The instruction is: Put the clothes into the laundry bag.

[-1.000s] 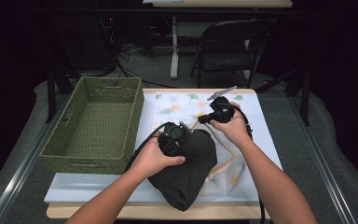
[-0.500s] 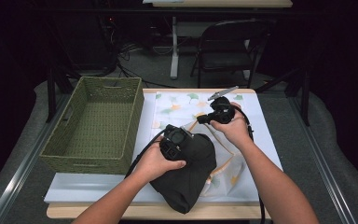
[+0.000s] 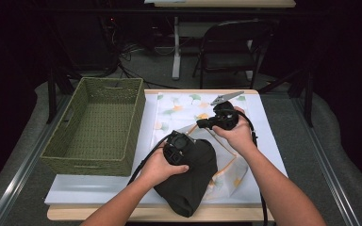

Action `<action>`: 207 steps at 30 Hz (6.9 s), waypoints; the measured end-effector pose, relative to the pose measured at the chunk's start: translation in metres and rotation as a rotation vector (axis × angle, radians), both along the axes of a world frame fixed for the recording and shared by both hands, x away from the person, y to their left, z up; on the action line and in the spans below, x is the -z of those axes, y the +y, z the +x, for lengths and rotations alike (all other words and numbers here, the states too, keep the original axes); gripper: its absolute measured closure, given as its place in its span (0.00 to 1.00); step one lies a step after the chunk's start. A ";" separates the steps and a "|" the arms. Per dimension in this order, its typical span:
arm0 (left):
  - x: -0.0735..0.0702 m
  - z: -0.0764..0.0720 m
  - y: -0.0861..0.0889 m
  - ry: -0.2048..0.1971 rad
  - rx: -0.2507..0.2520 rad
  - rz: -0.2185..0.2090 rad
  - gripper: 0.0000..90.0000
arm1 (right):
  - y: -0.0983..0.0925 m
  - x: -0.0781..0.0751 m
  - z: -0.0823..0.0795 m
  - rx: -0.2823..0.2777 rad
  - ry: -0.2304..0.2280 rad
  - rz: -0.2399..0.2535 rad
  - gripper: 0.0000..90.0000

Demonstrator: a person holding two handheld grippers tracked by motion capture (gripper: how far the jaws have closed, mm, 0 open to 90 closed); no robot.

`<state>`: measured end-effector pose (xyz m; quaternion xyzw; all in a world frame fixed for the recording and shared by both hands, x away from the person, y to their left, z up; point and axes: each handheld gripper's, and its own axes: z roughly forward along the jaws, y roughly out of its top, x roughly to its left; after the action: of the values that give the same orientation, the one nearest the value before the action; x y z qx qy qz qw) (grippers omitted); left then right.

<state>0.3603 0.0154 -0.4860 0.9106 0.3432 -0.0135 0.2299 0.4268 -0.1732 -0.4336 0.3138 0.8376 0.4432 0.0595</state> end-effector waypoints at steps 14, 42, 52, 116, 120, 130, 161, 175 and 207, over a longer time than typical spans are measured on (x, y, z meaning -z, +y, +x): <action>0.009 0.000 -0.003 -0.025 0.022 0.010 0.43 | -0.016 0.012 -0.026 0.012 -0.070 0.022 0.99; -0.018 0.006 -0.004 -0.052 0.007 -0.006 0.46 | -0.014 0.006 -0.055 0.036 -0.145 0.133 0.99; -0.007 0.011 -0.016 -0.058 0.001 -0.014 0.46 | -0.021 0.005 -0.054 0.054 -0.151 0.173 0.98; -0.007 -0.001 -0.004 -0.104 0.042 -0.132 0.66 | -0.012 0.013 -0.057 0.047 -0.144 0.167 0.98; -0.009 0.005 -0.006 -0.100 0.030 -0.153 0.67 | -0.013 0.011 -0.059 0.041 -0.145 0.177 0.98; -0.010 0.020 -0.002 -0.106 -0.040 -0.191 0.67 | -0.014 0.007 -0.062 0.038 -0.159 0.178 0.98; 0.000 0.028 -0.002 -0.079 -0.103 -0.149 0.40 | -0.014 0.016 -0.059 0.056 -0.146 0.137 0.98; -0.008 0.020 0.003 -0.081 -0.109 -0.172 0.35 | -0.014 0.017 -0.059 0.056 -0.146 0.136 0.98; 0.006 -0.009 0.028 -0.090 -0.062 -0.146 0.28 | -0.014 0.017 -0.060 0.058 -0.151 0.130 0.98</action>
<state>0.3509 0.0433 -0.4916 0.8801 0.3586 0.0097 0.3110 0.3671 -0.1869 -0.4509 0.3068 0.7907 0.5171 0.1147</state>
